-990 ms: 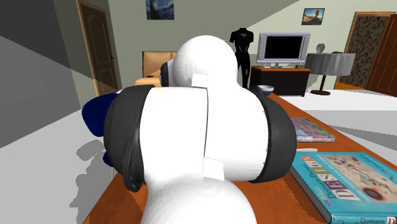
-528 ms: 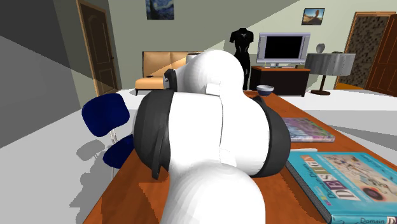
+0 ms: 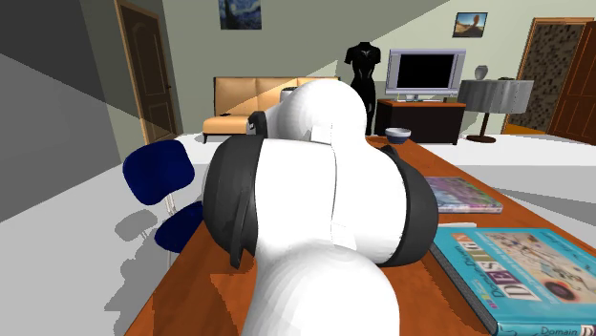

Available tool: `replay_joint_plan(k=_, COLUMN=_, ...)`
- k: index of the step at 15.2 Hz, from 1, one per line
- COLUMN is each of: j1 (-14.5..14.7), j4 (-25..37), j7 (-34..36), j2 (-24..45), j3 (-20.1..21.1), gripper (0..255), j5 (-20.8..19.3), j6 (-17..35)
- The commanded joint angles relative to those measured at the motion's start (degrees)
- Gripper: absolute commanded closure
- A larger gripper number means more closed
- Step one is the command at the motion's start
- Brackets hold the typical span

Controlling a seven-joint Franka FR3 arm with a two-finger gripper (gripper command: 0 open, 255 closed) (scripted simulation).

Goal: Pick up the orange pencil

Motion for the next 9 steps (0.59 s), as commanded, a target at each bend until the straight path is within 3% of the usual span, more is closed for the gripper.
replay_joint_plan(k=1, j1=0.0, j4=0.0, j7=0.0, j2=0.0, j3=0.0, gripper=255, j5=0.0, j6=0.0)
replay_joint_plan(k=9, j1=0.2, j4=2.2, j7=-0.2, j2=-0.1, j3=0.1, gripper=255, j5=0.2, j6=-2.3)
